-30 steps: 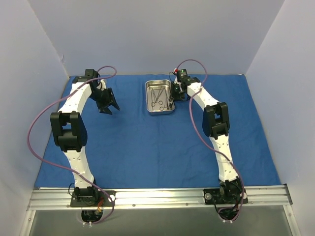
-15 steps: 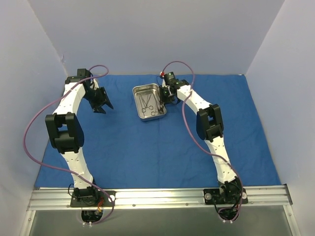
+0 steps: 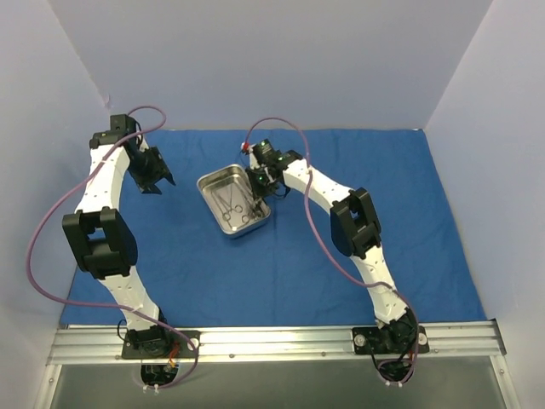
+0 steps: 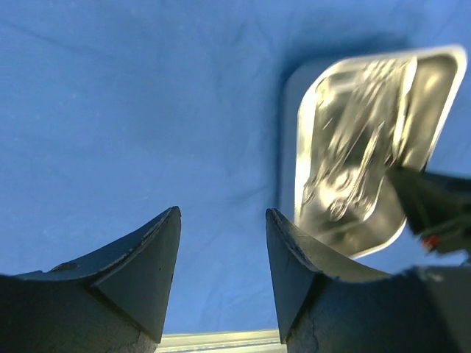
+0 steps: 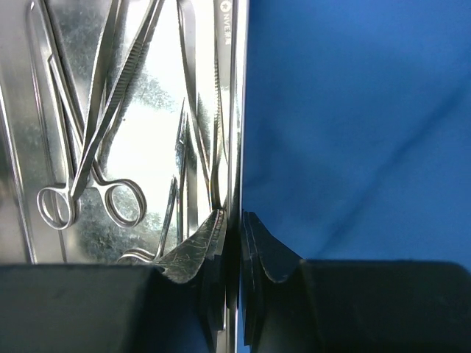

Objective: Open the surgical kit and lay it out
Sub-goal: Place the container in the surgical kit.

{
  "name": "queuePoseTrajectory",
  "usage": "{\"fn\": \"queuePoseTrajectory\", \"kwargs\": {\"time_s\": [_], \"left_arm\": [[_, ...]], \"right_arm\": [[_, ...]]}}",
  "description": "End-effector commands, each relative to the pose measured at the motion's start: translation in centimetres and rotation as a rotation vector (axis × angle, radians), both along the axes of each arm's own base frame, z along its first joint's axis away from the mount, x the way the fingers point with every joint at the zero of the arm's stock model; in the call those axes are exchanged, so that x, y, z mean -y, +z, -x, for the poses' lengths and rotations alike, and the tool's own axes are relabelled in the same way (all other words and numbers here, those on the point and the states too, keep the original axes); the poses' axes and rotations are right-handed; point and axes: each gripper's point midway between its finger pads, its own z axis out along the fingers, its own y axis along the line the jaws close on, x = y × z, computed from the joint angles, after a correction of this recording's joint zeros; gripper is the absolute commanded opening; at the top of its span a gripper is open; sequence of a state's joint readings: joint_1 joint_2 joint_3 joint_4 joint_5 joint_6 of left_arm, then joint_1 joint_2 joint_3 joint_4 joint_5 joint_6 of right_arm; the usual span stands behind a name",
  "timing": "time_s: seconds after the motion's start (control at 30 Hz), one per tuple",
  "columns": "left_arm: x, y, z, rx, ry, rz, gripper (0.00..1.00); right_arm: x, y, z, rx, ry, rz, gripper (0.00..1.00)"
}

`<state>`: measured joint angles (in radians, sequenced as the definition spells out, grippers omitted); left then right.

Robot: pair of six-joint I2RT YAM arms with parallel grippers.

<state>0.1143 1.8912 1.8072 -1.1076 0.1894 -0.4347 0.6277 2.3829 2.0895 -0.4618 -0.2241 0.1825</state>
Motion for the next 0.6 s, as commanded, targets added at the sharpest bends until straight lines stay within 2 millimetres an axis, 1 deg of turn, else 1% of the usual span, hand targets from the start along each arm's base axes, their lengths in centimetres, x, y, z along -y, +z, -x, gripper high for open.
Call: {"fn": "queuePoseTrajectory", "kwargs": {"time_s": [0.0,0.03,0.07,0.1,0.13,0.2,0.23,0.33,0.37,0.47,0.5,0.57], "left_arm": [[-0.4,0.7,1.2,0.006,0.012,-0.012,0.59],[-0.4,0.4,1.4,0.002,0.011,-0.009,0.59],[-0.5,0.3,1.5,0.004,0.013,-0.003,0.59],[-0.5,-0.1,1.9,-0.005,0.016,-0.001,0.58],[-0.5,-0.2,2.1,-0.007,0.015,0.002,0.59],[-0.5,-0.5,2.4,-0.016,0.017,0.006,0.58],[-0.5,-0.6,2.6,-0.019,0.016,0.008,0.59],[-0.3,-0.9,2.8,-0.019,0.012,0.016,0.59],[-0.2,-1.0,2.9,-0.021,0.010,0.020,0.59],[-0.1,-1.2,2.9,-0.027,0.008,0.027,0.59],[-0.1,-1.3,2.9,-0.030,0.007,0.025,0.59],[-0.2,-1.2,2.9,-0.027,0.007,0.024,0.58]], "right_arm": [[-2.4,6.1,3.6,0.112,0.145,-0.040,0.00],[-2.4,6.7,4.4,0.132,0.178,-0.032,0.00],[-2.4,6.4,5.0,0.133,0.191,-0.020,0.00],[-3.0,6.4,6.0,0.140,0.214,-0.023,0.00],[-2.6,5.7,7.1,0.123,0.227,-0.012,0.00],[-2.9,5.1,8.2,0.121,0.240,-0.007,0.00],[-2.6,4.4,9.1,0.101,0.242,0.001,0.00],[-2.8,3.7,10.4,0.094,0.261,0.009,0.00],[-2.6,3.2,10.9,0.085,0.269,0.024,0.00],[-2.3,2.4,11.0,0.087,0.261,0.058,0.00],[-2.2,2.4,10.9,0.087,0.255,0.062,0.04],[-2.1,2.4,10.6,0.095,0.244,0.075,0.16]]}}
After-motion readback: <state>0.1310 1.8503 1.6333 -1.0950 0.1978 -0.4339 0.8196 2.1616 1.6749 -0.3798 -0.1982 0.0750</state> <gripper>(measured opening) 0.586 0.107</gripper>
